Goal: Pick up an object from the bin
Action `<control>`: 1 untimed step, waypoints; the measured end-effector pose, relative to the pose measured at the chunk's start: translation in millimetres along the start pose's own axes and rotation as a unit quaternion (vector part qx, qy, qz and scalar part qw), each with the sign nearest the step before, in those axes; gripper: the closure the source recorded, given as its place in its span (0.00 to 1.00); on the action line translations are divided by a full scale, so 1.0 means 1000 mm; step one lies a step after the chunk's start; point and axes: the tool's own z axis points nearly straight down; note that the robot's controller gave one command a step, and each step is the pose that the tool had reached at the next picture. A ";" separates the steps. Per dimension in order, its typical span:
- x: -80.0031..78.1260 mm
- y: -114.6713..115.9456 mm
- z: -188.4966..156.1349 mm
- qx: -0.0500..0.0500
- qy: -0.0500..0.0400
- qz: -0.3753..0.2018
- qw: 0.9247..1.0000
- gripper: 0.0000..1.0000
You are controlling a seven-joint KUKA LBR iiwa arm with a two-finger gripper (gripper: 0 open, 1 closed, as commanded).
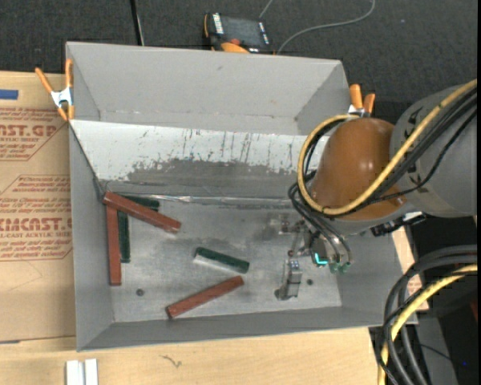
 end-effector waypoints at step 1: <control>-0.009 0.061 0.078 -0.001 -0.001 0.007 1.000 0.00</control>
Offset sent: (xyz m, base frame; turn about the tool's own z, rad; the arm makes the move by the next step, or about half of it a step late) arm 0.0103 0.0559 -0.0735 0.0195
